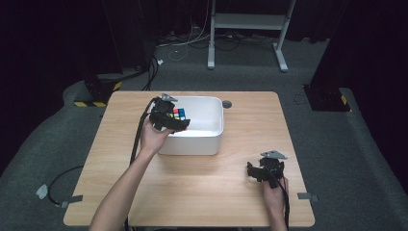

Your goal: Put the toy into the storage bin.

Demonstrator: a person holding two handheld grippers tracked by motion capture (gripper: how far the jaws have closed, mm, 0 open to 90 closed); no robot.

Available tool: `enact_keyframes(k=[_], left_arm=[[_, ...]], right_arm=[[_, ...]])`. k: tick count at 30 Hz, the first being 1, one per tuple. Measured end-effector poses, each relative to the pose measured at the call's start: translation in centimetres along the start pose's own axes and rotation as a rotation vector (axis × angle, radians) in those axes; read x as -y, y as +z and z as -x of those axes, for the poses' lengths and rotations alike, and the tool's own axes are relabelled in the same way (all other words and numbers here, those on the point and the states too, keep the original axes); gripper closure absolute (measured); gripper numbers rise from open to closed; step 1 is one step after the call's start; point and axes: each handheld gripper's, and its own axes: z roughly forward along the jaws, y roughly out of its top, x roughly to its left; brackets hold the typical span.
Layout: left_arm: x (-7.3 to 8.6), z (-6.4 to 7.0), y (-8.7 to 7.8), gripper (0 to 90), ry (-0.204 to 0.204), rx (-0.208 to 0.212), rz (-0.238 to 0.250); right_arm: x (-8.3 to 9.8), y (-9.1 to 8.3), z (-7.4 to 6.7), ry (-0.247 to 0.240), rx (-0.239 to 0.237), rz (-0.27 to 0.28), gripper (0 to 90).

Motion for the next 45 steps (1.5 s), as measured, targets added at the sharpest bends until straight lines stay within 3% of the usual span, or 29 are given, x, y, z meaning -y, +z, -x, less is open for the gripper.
enact_keyframes(k=[25,45], left_arm=[[1.3,-0.8,-1.5,13.3,-0.002,-0.017,0.024],[2.9,-2.4,-2.3,13.3,-0.024,-0.044,0.017]], right_arm=[[0.0,0.0,0.0,-0.002,0.000,0.000,14.5],[0.0,0.0,0.0,-0.005,-0.003,0.001,14.6]])
